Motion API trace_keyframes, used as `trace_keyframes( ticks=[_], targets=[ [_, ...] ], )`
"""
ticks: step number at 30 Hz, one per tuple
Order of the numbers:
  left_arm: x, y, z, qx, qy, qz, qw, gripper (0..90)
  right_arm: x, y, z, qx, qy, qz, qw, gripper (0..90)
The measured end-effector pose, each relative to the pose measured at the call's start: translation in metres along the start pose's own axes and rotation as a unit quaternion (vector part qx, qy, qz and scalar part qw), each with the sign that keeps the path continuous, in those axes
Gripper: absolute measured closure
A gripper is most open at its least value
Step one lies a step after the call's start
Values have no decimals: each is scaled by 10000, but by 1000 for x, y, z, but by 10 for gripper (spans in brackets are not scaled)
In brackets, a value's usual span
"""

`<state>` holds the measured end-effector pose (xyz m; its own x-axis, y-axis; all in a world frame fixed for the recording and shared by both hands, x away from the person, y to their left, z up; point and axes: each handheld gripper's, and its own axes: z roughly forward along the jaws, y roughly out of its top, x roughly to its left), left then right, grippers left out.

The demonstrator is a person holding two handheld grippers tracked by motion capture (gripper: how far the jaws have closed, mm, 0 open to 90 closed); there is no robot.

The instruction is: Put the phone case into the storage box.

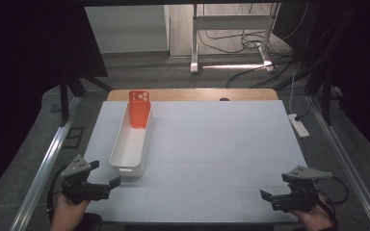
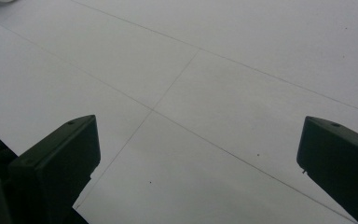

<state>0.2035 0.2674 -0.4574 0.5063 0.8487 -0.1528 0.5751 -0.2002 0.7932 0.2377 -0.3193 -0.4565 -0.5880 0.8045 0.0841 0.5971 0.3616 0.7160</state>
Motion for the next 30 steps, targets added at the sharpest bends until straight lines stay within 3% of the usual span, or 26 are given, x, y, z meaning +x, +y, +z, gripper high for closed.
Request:
trace_keyframes(
  ticks=[13, 30],
  targets=[
    [2, -11, -9, 28, 90, -72, 9999, 1, 0, 0, 0, -4, 0, 17, 10000, 0],
    [4, -27, -14, 273, 282, -64, 9992, 0, 0, 0, 0, -6, -24, 24, 10000, 0]
  ],
)
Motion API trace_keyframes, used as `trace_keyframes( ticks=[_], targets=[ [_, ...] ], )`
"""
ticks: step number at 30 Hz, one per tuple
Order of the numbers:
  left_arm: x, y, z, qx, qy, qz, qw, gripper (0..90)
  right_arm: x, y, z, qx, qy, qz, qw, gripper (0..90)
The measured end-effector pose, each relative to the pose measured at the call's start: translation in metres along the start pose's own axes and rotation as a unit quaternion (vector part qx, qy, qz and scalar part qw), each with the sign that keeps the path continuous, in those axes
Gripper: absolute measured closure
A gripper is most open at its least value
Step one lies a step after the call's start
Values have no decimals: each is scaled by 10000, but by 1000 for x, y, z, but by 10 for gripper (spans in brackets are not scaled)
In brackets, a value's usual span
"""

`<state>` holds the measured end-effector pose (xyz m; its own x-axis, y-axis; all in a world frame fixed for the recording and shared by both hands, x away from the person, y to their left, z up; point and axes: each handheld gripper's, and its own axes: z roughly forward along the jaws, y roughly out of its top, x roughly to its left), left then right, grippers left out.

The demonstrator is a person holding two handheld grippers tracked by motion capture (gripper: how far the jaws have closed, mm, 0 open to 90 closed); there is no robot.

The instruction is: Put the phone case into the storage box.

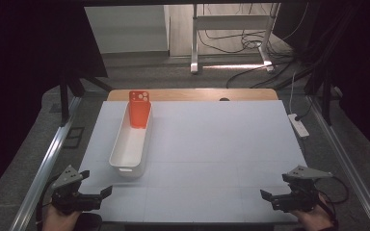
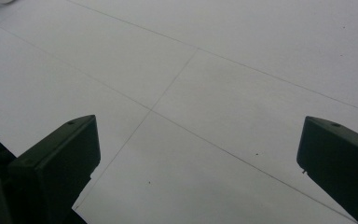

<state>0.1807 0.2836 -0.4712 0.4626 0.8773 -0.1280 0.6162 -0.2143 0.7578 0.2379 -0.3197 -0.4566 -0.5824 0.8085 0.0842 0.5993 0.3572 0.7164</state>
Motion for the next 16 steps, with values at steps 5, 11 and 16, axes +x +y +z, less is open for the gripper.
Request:
trace_keyframes(
  ticks=[5, 11, 16],
  targets=[
    [0, -2, -1, 37, 58, 10, 10000, 0, 0, 0, 0, 1, -4, -1, 10000, 0],
    [-1, -2, 0, 177, 133, 60, 9997, 0, 1, 0, 0, 11, 1, 1, 10000, 0],
    [1, -2, 0, 137, 99, -32, 9999, 0, 0, 0, 1, 33, -4, -14, 10000, 0]
  ],
)
